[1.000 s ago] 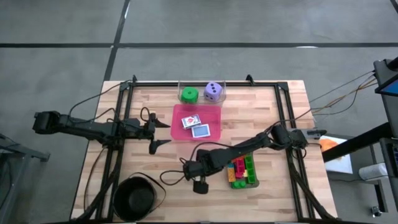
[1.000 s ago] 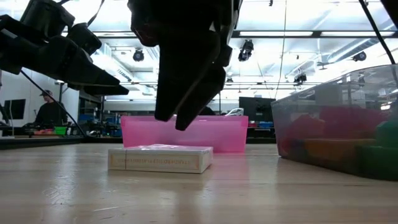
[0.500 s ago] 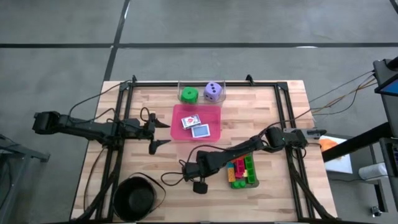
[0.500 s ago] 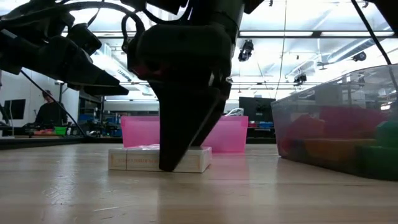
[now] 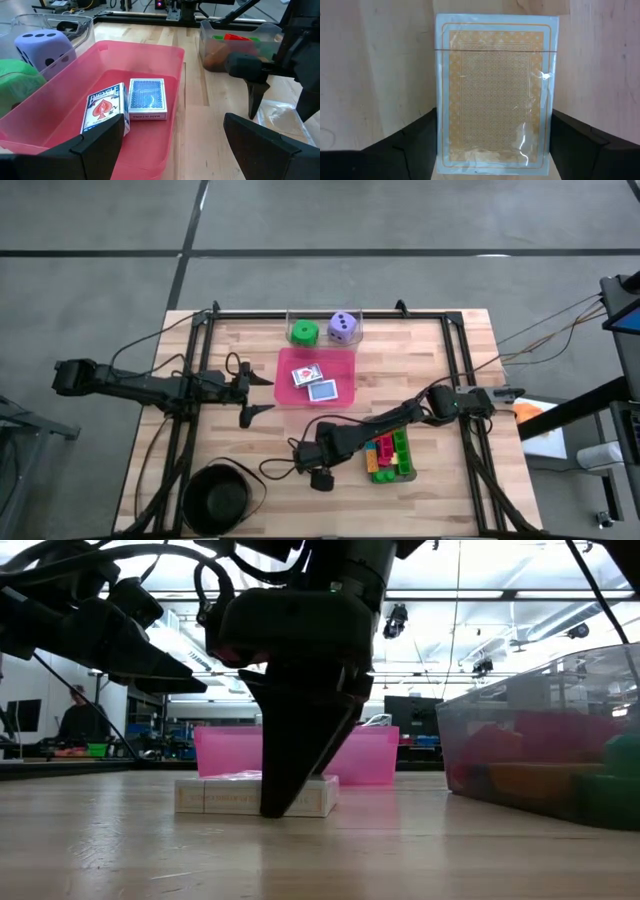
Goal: Pick & Place Toys
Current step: Put the yellow game card into the red bin
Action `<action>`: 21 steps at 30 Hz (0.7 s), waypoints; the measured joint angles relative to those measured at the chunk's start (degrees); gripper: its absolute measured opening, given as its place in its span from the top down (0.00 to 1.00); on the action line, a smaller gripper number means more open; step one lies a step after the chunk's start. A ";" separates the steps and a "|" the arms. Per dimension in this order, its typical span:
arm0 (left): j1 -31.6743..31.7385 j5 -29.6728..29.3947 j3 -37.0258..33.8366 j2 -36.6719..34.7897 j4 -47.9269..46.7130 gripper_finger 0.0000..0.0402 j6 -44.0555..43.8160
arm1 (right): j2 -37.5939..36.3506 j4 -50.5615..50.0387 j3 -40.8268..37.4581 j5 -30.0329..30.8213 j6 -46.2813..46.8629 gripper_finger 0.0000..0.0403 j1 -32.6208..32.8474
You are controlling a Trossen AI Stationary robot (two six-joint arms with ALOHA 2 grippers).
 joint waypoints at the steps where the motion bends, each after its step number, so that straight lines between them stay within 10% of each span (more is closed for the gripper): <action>1: 0.00 0.00 0.00 0.00 0.00 0.15 0.01 | 0.00 -0.16 0.30 0.00 -0.06 0.25 0.05; 21: -0.02 0.00 0.00 0.00 -0.52 0.15 -0.01 | -2.49 4.18 4.89 0.83 -8.49 0.25 1.04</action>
